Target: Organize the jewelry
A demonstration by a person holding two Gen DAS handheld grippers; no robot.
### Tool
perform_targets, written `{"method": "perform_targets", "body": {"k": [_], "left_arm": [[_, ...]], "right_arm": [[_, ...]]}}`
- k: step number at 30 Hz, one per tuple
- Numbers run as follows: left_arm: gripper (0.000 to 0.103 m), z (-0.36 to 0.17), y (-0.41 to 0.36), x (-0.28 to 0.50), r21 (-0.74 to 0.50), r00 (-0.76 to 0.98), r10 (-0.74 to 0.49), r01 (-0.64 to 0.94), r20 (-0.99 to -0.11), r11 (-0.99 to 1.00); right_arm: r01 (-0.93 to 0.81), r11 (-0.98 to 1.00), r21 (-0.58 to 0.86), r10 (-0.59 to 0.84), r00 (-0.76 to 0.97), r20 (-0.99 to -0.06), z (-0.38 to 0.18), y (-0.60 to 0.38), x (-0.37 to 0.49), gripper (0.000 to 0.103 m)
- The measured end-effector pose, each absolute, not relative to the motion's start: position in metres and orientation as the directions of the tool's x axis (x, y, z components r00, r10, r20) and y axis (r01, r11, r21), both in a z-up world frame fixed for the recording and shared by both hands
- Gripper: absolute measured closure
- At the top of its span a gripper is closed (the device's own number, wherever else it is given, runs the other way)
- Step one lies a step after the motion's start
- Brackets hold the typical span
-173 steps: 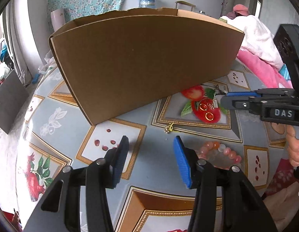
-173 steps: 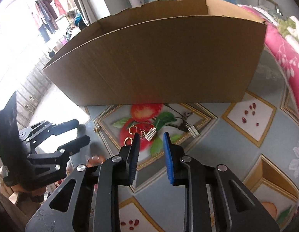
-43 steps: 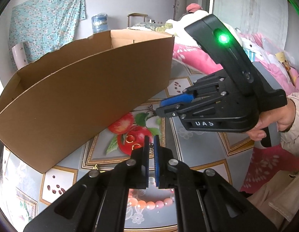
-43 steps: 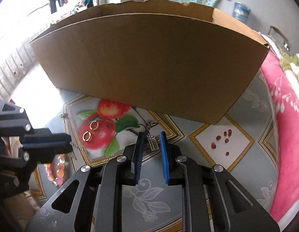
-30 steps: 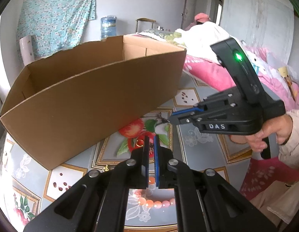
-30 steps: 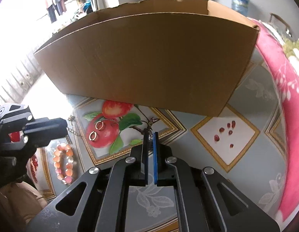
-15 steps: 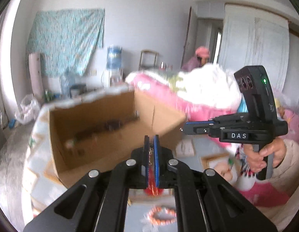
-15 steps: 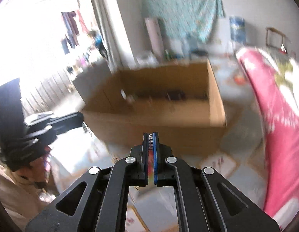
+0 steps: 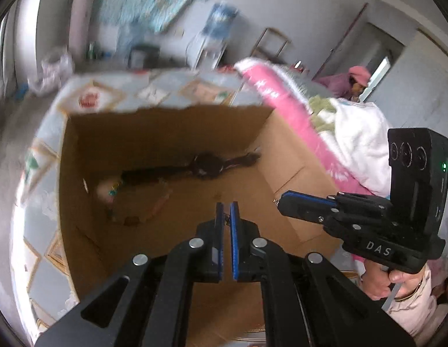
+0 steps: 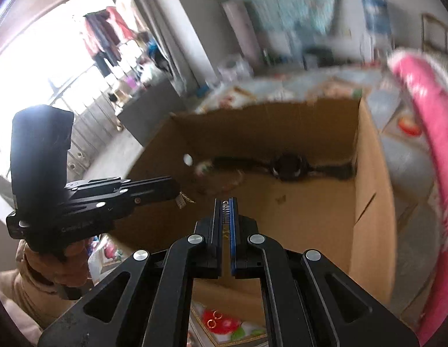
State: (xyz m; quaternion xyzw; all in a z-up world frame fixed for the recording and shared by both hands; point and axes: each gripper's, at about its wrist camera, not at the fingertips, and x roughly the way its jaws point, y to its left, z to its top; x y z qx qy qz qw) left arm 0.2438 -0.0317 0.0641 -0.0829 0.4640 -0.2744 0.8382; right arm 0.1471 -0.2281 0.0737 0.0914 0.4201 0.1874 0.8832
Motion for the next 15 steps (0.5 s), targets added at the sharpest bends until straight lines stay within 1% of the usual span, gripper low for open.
{"method": "perform_targets", "body": {"k": [2, 4, 5, 15], "left_arm": [[0.099, 0.055, -0.031, 0.252, -0.388, 0.392, -0.51, 0.351, -0.765, 0.852], [0.099, 0.051, -0.032, 0.257, -0.39, 0.374, -0.5, 0.334, -0.781, 0.858], [0.099, 0.049, -0.032, 0.258, -0.393, 0.363, -0.495, 0.32, -0.79, 0.862], [0.097, 0.036, -0.023, 0.272, -0.413, 0.339, -0.484, 0.262, -0.807, 0.872]], "right_arm": [[-0.233, 0.916, 0.328, 0.402, 0.56, -0.725, 0.067, -0.227, 0.155, 0.101], [-0.224, 0.913, 0.341, 0.407, 0.556, -0.725, 0.068, -0.228, 0.159, 0.097], [-0.223, 0.913, 0.342, 0.408, 0.558, -0.723, 0.067, -0.227, 0.161, 0.097], [-0.214, 0.917, 0.337, 0.395, 0.604, -0.692, 0.078, -0.235, 0.16, 0.096]]}}
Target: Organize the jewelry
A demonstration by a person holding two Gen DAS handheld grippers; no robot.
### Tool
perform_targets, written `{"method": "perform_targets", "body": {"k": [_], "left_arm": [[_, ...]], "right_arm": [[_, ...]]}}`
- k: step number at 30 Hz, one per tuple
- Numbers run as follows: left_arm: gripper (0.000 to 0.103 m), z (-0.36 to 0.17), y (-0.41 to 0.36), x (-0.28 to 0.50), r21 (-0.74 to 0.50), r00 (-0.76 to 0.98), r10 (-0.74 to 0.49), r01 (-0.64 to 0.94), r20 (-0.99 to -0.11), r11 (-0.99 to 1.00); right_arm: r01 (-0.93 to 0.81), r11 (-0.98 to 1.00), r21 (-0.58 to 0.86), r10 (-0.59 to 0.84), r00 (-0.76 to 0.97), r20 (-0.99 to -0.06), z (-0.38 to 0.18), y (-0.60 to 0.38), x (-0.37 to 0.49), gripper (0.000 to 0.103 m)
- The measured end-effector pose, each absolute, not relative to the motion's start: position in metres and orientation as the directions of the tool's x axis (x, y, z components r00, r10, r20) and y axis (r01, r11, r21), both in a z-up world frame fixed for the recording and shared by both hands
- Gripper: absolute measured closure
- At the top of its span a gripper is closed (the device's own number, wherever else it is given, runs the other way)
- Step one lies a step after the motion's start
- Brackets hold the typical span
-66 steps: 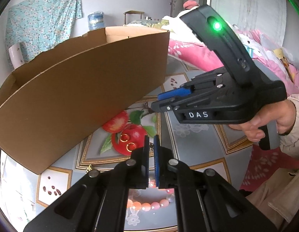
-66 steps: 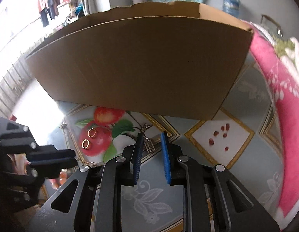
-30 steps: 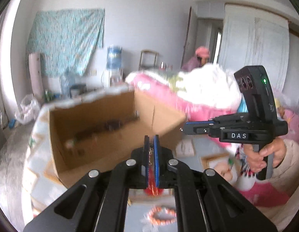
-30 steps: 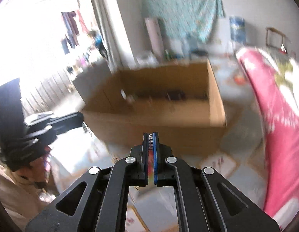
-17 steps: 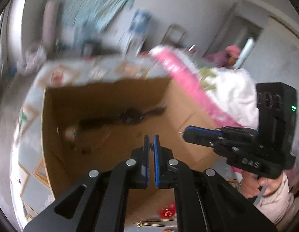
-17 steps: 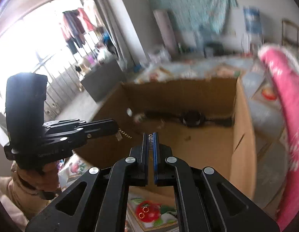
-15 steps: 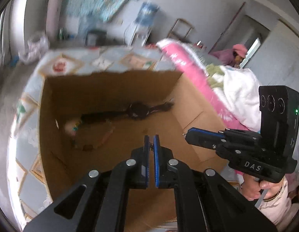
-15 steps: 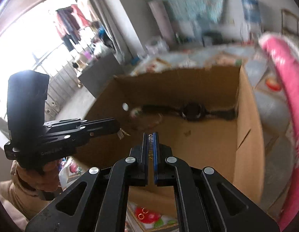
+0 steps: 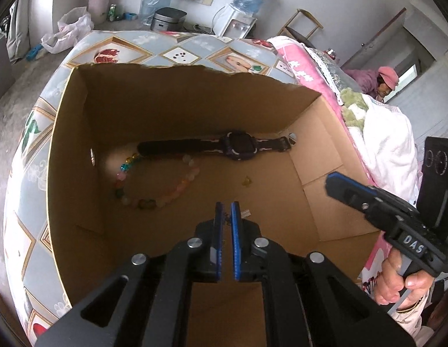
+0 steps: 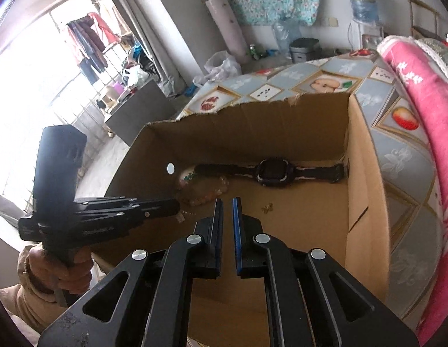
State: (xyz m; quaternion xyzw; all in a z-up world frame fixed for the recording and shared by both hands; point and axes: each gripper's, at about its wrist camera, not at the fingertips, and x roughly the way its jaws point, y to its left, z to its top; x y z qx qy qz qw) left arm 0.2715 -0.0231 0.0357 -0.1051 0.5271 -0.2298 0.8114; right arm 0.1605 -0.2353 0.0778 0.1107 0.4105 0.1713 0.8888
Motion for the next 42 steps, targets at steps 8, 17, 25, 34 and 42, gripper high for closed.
{"method": "perform_targets", "body": {"k": [8, 17, 25, 34, 42], "left_arm": [[0.09, 0.039, -0.022, 0.271, -0.39, 0.353, -0.462, 0.257, -0.814, 0.884], [0.078, 0.066, -0.013, 0.254, -0.341, 0.461, -0.429, 0.265, -0.777, 0.902], [0.047, 0.107, 0.021, 0.178, -0.234, 0.647, -0.391, 0.318, -0.655, 0.919], [0.029, 0.065, 0.052, 0.105, -0.225, 0.619, -0.385, 0.322, -0.685, 0.92], [0.029, -0.01, 0.013, 0.097, -0.036, 0.523, -0.199, 0.304, -0.829, 0.952]], "right_arm": [[-0.192, 0.917, 0.349, 0.387, 0.637, -0.667, 0.085, -0.246, 0.148, 0.095], [-0.182, 0.912, 0.369, 0.389, 0.672, -0.631, 0.091, -0.255, 0.12, 0.088], [-0.261, 0.897, 0.356, 0.422, 0.745, -0.517, 0.107, -0.268, 0.052, 0.067], [-0.262, 0.865, 0.427, 0.483, 0.664, -0.571, 0.062, -0.259, 0.013, 0.066], [-0.124, 0.942, 0.313, 0.326, 0.569, -0.755, 0.0, -0.226, 0.023, 0.064]]}}
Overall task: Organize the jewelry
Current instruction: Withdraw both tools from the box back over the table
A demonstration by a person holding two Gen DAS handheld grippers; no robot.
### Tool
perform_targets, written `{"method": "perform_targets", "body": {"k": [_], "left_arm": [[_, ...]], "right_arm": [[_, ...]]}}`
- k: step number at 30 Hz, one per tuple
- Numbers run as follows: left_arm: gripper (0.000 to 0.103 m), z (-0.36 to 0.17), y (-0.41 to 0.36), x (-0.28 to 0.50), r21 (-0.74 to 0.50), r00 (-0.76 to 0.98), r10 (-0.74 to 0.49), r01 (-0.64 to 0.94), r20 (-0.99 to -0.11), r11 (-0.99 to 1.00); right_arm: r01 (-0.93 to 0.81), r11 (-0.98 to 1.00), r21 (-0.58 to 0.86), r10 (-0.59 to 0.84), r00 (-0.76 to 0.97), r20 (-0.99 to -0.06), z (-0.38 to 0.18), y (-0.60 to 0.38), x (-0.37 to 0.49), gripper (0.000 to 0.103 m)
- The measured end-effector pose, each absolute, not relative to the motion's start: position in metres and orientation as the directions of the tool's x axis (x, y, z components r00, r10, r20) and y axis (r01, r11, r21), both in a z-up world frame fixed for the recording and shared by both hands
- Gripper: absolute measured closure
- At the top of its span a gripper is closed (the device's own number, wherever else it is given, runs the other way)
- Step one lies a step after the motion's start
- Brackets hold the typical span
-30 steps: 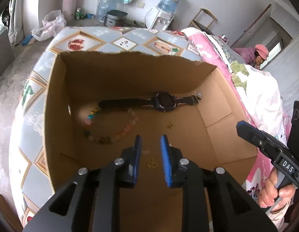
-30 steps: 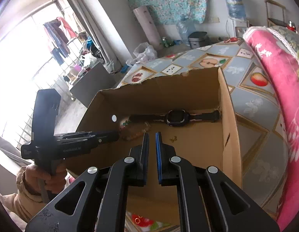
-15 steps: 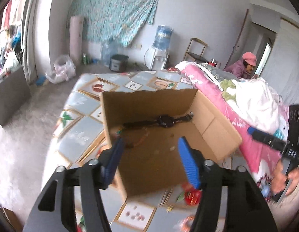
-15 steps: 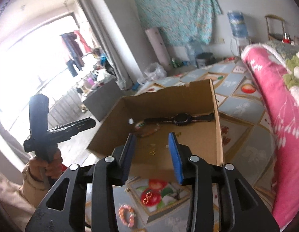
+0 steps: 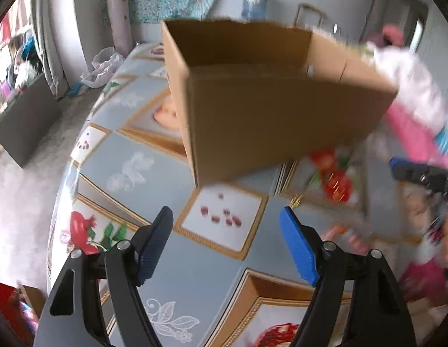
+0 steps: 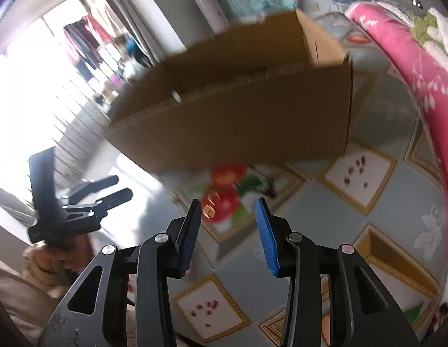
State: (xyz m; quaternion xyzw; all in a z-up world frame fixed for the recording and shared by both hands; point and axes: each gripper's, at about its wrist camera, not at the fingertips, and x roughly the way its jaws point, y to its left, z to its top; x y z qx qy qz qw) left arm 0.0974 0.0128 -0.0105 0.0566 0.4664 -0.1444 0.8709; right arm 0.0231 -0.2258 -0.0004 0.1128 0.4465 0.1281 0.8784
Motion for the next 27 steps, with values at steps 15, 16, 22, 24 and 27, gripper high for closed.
{"method": "perform_targets", "body": {"k": [15, 16, 22, 24, 27], "left_arm": [[0.005, -0.041, 0.02, 0.095, 0.007, 0.521, -0.151, 0.289, -0.84, 0.957], [0.005, -0.041, 0.019, 0.096, 0.007, 0.52, -0.153, 0.292, -0.841, 0.956], [0.005, -0.042, 0.02, 0.093, 0.008, 0.528, -0.167, 0.312, -0.832, 0.95], [0.005, -0.042, 0.02, 0.093, 0.009, 0.531, -0.168, 0.314, -0.83, 0.949], [0.005, -0.042, 0.02, 0.093, 0.009, 0.536, -0.167, 0.311, -0.828, 0.95]], "right_arm": [[0.04, 0.994, 0.098, 0.06, 0.552, -0.832, -0.026, -0.227, 0.036, 0.035], [0.046, 0.995, 0.09, 0.051, 0.543, -0.838, -0.029, -0.228, 0.038, 0.033], [0.047, 0.995, 0.083, 0.046, 0.536, -0.843, -0.036, -0.237, 0.047, 0.01], [0.054, 0.994, 0.098, 0.054, 0.535, -0.843, -0.035, -0.243, 0.046, 0.008], [0.081, 0.987, 0.14, 0.073, 0.547, -0.834, -0.035, -0.255, 0.048, 0.008]]}}
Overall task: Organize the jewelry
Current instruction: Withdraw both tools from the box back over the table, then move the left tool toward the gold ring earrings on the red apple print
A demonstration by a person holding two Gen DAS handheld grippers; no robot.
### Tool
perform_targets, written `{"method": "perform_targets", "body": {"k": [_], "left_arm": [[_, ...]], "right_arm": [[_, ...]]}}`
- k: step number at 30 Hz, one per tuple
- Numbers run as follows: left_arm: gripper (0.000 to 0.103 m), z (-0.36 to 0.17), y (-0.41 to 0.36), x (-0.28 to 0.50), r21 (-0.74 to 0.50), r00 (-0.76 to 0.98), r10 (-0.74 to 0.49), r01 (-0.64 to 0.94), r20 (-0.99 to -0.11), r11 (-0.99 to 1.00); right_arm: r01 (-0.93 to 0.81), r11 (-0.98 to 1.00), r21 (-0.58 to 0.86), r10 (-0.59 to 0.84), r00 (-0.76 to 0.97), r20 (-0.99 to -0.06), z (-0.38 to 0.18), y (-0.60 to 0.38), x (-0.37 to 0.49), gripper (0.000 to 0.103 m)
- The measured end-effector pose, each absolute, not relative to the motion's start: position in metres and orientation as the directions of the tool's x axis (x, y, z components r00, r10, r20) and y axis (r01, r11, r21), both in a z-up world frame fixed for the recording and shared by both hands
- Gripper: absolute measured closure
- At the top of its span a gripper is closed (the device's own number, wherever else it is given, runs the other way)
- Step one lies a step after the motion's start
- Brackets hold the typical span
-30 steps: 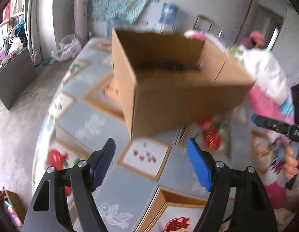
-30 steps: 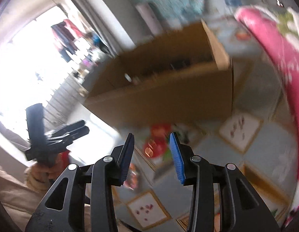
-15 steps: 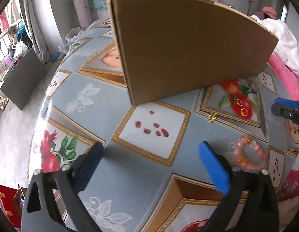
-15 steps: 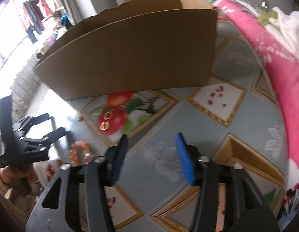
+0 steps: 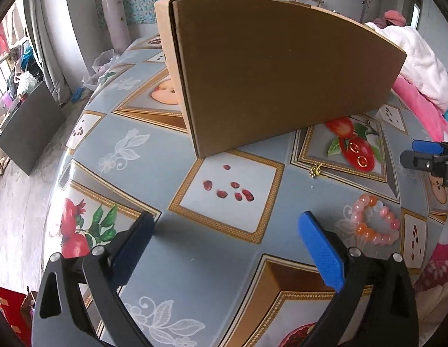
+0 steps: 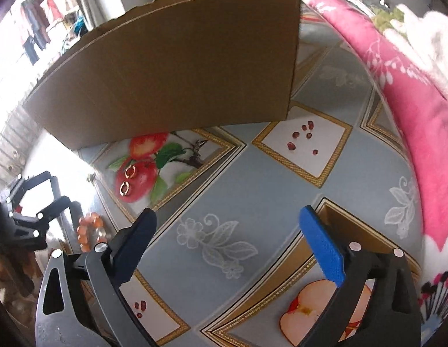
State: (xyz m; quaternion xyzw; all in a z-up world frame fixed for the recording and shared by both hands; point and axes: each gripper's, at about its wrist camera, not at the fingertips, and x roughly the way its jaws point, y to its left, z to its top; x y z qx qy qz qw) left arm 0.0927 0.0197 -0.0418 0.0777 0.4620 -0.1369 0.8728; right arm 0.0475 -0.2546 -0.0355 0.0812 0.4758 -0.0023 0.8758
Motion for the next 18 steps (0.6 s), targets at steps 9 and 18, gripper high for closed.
{"method": "perform_targets", "body": {"k": [9, 18], "left_arm": [[0.005, -0.042, 0.021, 0.088, 0.011, 0.549, -0.175, 0.317, -0.817, 0.948], [0.005, -0.04, 0.021, 0.094, 0.007, 0.533, -0.176, 0.324, -0.828, 0.946]], "right_arm": [[0.093, 0.94, 0.329, 0.204, 0.62, -0.757, -0.036, -0.291, 0.039, 0.008], [0.065, 0.931, 0.358, 0.239, 0.633, -0.737, -0.018, -0.291, 0.038, 0.01]]}}
